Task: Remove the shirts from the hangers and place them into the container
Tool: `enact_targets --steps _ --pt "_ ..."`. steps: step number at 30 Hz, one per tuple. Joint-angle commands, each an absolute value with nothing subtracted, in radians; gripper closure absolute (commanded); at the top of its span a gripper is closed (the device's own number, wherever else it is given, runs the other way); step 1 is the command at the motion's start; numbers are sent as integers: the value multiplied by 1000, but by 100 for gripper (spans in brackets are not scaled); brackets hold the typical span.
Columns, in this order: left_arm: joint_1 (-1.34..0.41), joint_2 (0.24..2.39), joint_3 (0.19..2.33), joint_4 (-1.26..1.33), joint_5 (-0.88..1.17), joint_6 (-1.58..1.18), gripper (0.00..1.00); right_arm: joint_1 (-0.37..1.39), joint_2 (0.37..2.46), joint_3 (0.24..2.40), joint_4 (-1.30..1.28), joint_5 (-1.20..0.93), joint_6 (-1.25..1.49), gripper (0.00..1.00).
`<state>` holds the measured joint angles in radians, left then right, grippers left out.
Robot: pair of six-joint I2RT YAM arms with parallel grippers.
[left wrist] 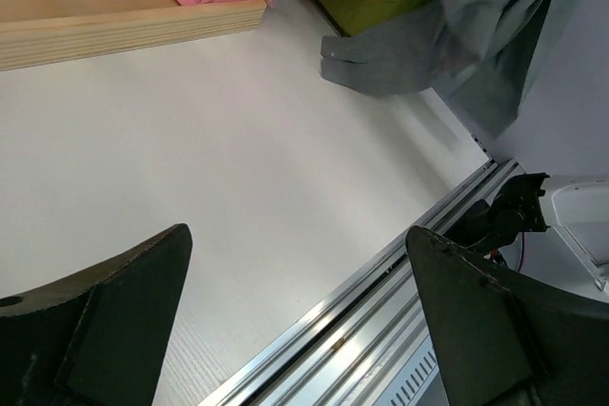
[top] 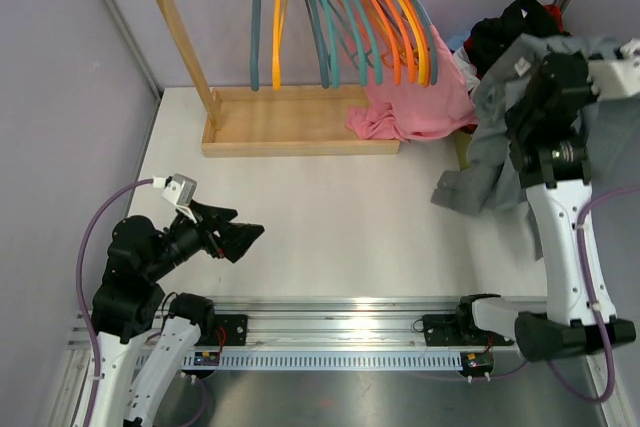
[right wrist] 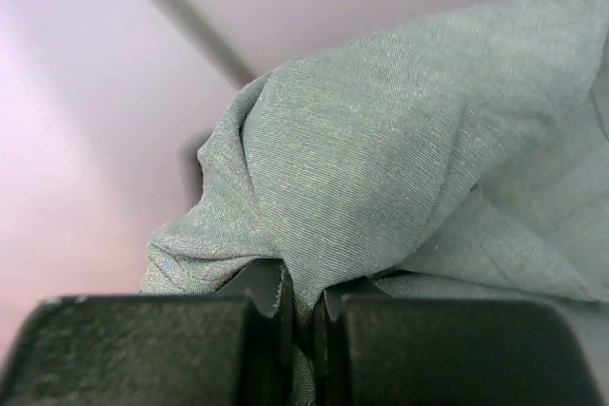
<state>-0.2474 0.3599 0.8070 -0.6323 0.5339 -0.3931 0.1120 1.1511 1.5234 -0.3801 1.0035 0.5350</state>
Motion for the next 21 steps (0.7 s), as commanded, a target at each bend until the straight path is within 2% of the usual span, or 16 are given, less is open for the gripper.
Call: enact_targets --steps 1,8,16,21 --pt "-245 365 805 -571 572 -406 1 97 1276 1753 -102 787 293 100" --pt "-245 362 818 -598 563 -371 1 97 1408 1977 83 522 187 100" --pt "-245 377 827 -588 563 -368 1 97 1485 2061 491 422 8 100" --pt "-245 383 830 -588 558 -376 1 97 1630 2311 628 354 -155 100"
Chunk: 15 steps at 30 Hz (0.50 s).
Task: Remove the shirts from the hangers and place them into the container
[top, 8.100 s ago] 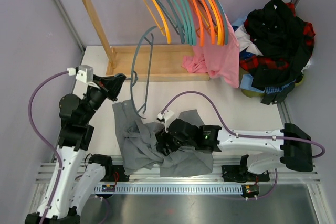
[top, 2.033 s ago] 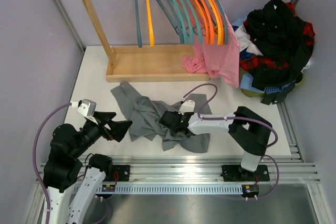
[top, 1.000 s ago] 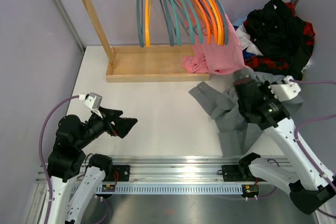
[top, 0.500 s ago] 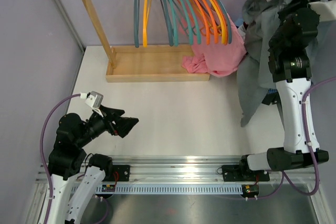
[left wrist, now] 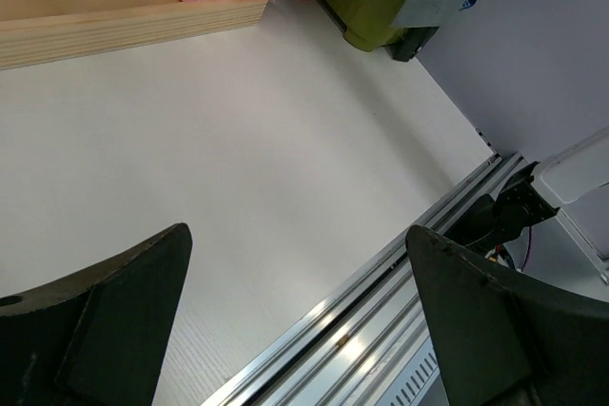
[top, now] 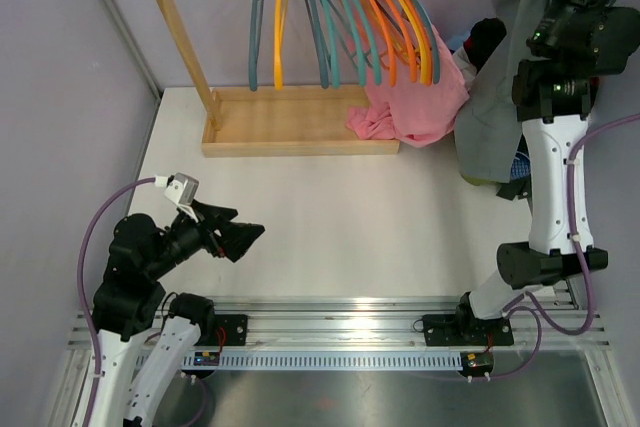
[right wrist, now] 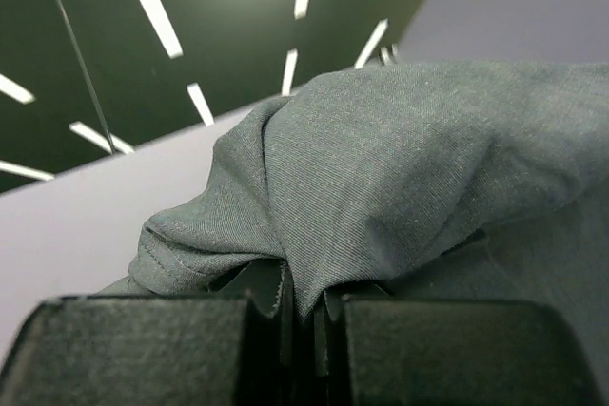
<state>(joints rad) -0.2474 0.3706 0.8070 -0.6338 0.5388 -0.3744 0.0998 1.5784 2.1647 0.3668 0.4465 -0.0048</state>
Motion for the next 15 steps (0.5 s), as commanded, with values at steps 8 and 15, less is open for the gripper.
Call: enact_targets --steps 8,15 --pt "-245 414 853 -626 543 -371 1 25 1834 2552 716 330 -264 100" --pt "-245 413 839 -494 609 -388 1 -58 1959 2464 772 322 -285 100"
